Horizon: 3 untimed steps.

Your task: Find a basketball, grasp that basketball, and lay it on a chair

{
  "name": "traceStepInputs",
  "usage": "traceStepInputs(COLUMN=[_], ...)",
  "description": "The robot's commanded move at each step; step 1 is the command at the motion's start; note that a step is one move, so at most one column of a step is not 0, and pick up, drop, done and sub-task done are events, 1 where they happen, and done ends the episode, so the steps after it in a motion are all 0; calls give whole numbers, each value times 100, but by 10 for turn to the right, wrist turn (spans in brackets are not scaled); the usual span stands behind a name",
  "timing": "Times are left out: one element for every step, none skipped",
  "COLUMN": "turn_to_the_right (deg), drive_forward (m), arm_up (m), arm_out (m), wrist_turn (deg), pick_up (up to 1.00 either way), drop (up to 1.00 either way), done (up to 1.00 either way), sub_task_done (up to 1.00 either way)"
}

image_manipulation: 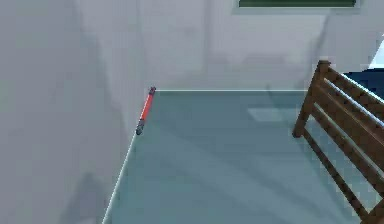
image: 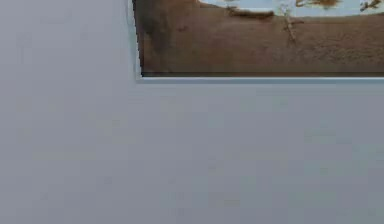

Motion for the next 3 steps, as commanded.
traceStepInputs(turn_to_the_right=[450,450,450], drive_forward=[0,0,0], arm_up=[0,0,0], arm_out=[0,0,0], wrist_turn=[0,0,0], pick_up=[0,0,0], drop=[0,0,0], done=[0,0,0], sub_task_done=[0,0,0])
